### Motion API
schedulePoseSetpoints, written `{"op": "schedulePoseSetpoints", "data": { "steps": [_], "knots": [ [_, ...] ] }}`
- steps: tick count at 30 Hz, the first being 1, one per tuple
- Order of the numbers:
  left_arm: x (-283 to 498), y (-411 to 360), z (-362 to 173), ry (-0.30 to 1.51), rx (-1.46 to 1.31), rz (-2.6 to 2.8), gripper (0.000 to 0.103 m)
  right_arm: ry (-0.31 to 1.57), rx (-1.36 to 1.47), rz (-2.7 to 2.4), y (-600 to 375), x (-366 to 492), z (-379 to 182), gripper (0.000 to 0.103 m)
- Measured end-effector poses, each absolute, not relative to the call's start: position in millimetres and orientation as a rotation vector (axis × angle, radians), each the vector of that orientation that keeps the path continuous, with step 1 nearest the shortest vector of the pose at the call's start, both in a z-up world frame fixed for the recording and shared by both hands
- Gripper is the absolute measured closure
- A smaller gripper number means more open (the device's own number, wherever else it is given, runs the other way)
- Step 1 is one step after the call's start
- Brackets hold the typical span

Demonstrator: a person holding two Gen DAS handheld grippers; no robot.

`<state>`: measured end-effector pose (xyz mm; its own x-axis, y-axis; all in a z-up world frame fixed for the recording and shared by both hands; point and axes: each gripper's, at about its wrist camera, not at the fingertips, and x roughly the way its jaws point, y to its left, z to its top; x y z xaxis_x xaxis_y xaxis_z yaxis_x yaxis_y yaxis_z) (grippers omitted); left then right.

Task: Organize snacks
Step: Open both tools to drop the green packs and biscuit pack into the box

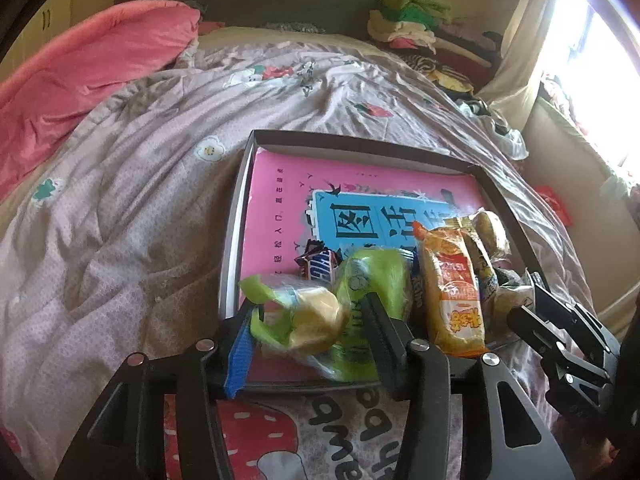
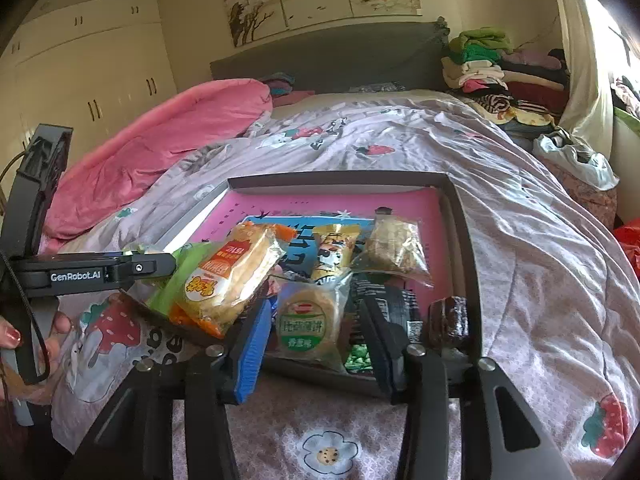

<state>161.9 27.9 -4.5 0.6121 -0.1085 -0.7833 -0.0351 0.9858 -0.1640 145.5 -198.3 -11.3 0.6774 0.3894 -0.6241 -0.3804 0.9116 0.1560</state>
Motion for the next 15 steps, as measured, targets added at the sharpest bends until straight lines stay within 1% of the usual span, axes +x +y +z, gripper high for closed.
{"op": "schedulePoseSetpoints", "data": {
  "steps": [1,3,7,8,10,12,15],
  "knots": [
    [161,28,-3,0.91,-0.167,-0.041,0.045,0.699,0.016,0.425,-199,145,-10,0.053],
    [159,27,1,0.9,-0.163,-0.038,0.041,0.678,0.021,0.408,-203,143,-6,0.051],
    [151,29,16,0.854,-0.165,-0.022,0.031,0.627,0.024,0.367,-208,134,8,0.037],
    [146,30,23,0.831,-0.168,-0.022,0.028,0.614,0.026,0.356,-209,130,13,0.035],
    [138,31,33,0.806,-0.17,-0.019,0.027,0.597,0.036,0.346,-212,123,21,0.026],
    [131,31,40,0.799,-0.187,-0.019,0.027,0.591,0.051,0.331,-215,115,29,0.021],
    [116,29,43,0.82,-0.203,-0.032,0.026,0.61,0.075,0.332,-217,104,36,0.017]
  ]
}}
